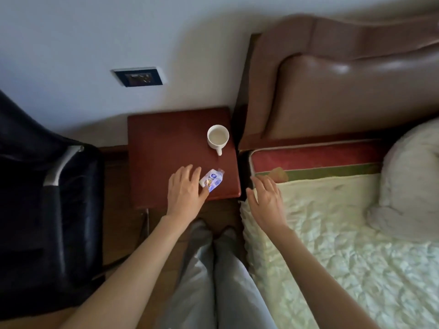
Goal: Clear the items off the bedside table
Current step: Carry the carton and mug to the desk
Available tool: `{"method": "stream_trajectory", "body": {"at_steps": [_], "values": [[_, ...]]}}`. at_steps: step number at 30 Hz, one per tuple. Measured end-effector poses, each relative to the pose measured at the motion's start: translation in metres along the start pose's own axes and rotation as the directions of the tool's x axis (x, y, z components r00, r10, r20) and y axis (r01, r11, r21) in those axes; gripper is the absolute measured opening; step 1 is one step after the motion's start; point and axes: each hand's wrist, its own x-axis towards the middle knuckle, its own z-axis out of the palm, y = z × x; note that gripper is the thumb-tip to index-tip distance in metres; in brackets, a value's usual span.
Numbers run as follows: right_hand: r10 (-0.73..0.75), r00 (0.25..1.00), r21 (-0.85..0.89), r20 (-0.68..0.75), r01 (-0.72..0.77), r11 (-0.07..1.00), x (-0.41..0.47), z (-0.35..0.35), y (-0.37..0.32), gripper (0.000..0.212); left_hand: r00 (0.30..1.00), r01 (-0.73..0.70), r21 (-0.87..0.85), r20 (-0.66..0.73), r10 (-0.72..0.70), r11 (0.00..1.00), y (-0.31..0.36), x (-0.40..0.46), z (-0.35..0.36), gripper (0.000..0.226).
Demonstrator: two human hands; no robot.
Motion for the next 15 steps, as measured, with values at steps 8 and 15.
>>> {"method": "stream_trajectory", "body": {"at_steps": [8,15], "values": [[-0.022,0.999,0.064,-0.044,0.025,0.998,0.043,0.08,0.021,0.042,0.988,0.013,-0.011,0.151,-0.011,1.0,-0.022,0.043,0.1,0.059],[-0.011,0.997,0.106,-0.081,0.019,0.994,0.06,0.131,0.048,0.04,0.983,0.052,-0.003,0.175,-0.051,0.999,-0.029,0.069,0.172,0.072]]}}
